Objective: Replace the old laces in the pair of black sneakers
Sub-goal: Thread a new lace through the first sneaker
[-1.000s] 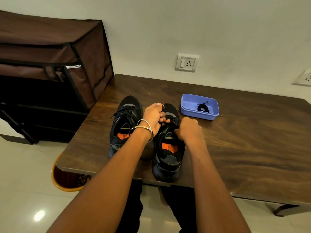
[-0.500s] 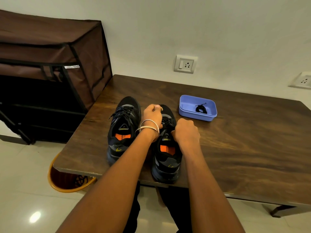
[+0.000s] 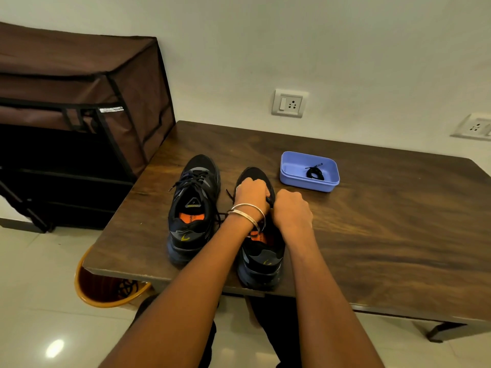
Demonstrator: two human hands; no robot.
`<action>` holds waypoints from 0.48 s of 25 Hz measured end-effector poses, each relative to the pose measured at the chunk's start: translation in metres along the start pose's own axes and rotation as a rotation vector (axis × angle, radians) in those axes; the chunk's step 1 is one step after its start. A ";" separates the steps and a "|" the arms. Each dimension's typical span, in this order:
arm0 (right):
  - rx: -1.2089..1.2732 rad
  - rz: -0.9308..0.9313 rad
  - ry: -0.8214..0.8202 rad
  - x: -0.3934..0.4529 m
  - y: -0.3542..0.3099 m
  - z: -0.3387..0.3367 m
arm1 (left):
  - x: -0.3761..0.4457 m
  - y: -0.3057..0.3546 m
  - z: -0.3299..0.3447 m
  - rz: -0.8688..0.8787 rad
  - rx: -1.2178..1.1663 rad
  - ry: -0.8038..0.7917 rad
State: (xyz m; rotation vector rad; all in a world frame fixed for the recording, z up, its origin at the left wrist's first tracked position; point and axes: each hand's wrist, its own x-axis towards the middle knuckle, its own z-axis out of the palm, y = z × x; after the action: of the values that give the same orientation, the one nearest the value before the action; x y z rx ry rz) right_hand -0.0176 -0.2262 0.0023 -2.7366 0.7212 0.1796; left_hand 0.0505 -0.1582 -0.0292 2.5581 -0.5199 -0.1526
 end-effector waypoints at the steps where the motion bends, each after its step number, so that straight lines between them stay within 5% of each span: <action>1: 0.005 -0.001 0.005 -0.001 0.000 0.000 | -0.004 0.002 0.005 -0.010 0.040 0.056; 4: 0.019 0.004 0.022 -0.001 0.000 0.001 | -0.009 0.004 0.015 -0.083 -0.002 0.185; 9: 0.013 0.023 0.021 0.002 0.002 0.002 | -0.014 0.009 0.008 -0.112 -0.017 0.127; 12: 0.007 0.018 0.018 0.005 0.003 0.004 | -0.005 -0.007 0.000 -0.442 -0.289 0.182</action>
State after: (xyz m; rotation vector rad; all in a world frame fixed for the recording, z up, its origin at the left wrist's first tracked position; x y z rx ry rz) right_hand -0.0148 -0.2295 -0.0036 -2.7290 0.7499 0.1561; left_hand 0.0486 -0.1509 -0.0324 2.3325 0.1348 -0.1363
